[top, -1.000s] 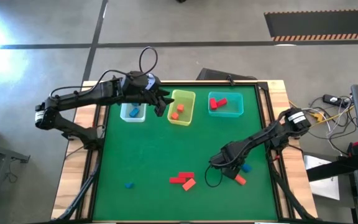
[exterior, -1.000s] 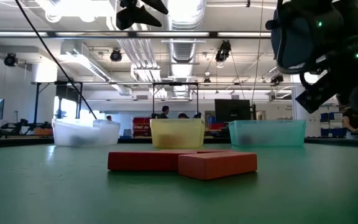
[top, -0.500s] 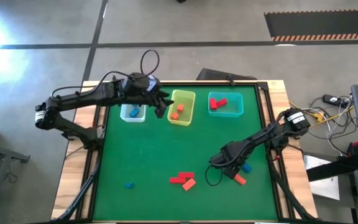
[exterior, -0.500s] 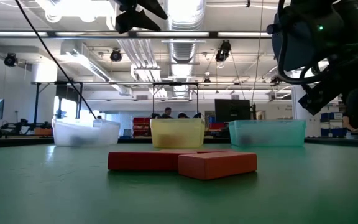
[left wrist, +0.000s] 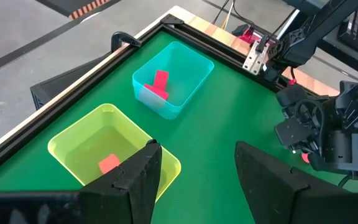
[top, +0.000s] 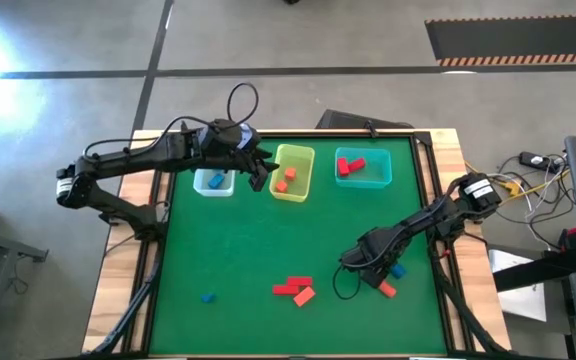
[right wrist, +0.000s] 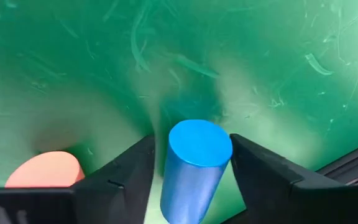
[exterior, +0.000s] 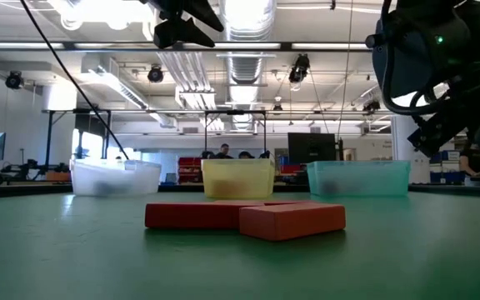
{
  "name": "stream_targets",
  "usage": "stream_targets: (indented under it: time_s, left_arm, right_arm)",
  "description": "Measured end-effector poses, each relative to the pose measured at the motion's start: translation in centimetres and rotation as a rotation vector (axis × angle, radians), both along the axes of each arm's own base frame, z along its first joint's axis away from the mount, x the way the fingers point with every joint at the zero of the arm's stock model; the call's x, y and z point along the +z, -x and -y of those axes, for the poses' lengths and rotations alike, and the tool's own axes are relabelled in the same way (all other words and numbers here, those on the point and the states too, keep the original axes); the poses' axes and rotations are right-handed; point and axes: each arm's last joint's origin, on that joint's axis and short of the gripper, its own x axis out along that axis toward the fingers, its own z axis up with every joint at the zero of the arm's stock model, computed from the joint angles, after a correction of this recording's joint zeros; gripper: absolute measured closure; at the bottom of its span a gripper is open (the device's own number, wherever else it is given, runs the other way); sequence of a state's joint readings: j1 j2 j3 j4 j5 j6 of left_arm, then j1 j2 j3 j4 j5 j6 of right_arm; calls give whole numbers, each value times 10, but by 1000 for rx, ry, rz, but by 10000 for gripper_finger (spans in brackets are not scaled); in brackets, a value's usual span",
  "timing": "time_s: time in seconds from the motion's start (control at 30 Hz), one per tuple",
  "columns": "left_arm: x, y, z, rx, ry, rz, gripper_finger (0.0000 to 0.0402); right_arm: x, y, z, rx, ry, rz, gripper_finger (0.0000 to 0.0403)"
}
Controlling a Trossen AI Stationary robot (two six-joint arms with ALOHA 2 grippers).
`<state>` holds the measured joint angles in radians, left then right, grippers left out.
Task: Sort & place blocks by color
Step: Put the blue block into the white bin
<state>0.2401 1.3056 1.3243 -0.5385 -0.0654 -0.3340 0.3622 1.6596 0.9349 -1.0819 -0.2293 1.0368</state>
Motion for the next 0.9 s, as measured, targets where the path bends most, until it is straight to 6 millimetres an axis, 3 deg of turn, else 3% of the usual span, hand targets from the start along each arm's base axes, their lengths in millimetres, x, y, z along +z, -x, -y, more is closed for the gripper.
stream_targets:
  time_s: [0.2, 0.33, 0.43, 0.57, 0.7, 0.9]
  left_arm:
    - [0, 0, 0, 0, 0, 0, 215]
    - [1, 0, 0, 0, 0, 7, 215]
    - [2, -1, 0, -11, 7, 24, 215]
    - [9, -3, 3, -70, 41, 105, 215]
    - [19, -6, 9, -173, 50, 210, 215]
    - [33, -8, 22, -283, 8, 342, 215]
  right_arm:
    - [0, 1, 0, 12, 0, -5, 283]
    - [9, -3, 4, 43, 11, 15, 283]
    - [33, -14, 11, 12, 29, 129, 283]
    - [77, -36, 23, -40, 119, 445, 283]
    - [137, -53, 39, -101, 312, 955, 283]
    - [218, -37, 54, -147, 647, 1615, 283]
